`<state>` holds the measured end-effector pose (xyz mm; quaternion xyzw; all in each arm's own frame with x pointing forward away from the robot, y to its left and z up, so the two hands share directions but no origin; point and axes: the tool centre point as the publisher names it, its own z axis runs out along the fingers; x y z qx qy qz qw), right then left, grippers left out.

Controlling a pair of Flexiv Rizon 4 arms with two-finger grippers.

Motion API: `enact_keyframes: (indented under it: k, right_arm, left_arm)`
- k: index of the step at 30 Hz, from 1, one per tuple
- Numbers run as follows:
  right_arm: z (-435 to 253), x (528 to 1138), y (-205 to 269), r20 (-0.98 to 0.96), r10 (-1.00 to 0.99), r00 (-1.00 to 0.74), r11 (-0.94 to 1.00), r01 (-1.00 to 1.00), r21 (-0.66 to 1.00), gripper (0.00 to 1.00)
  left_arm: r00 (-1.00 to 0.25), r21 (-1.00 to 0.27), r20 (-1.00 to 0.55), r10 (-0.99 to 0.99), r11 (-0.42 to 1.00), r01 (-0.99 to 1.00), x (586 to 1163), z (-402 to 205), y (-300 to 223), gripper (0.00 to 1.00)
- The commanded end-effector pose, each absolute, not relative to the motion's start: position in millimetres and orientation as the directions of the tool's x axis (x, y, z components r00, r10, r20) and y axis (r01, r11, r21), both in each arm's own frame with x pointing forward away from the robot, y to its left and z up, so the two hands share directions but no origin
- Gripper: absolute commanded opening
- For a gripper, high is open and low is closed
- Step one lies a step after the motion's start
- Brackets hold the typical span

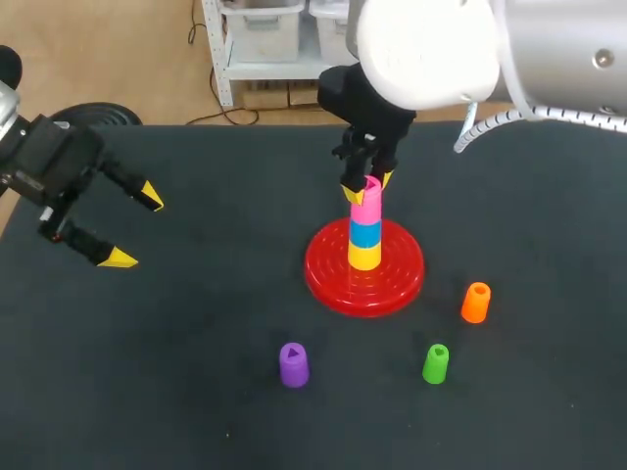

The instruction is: Pick up and stack the cylinders on the red base in this order: pink,purple,orange,green

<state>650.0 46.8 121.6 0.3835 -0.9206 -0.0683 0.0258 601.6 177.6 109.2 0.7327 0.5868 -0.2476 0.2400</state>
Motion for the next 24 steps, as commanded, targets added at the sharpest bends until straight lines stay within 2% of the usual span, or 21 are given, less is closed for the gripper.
enact_keyframes:
  k: [1, 12, 24]
  right_arm:
    - [114.0, 644.8, 44.7, -0.024, -0.702, -0.712, 0.704, -0.698, 0.133, 1.0]
    - [135.1, 642.8, 44.5, -0.065, -0.694, -0.717, 0.713, -0.696, 0.082, 1.0]
    - [174.0, 598.4, 78.9, -0.138, -0.785, -0.604, 0.611, -0.791, -0.014, 1.0]
  left_arm:
    - [0.19, 0.063, -0.645, 0.741, -0.196, 0.979, 601.4, 108.5, 177.8, 1.0]
    - [0.19, 0.063, -0.645, 0.741, -0.196, 0.979, 601.4, 108.5, 177.8, 1.0]
    - [0.19, 0.063, -0.645, 0.741, -0.196, 0.979, 601.4, 108.5, 177.8, 1.0]
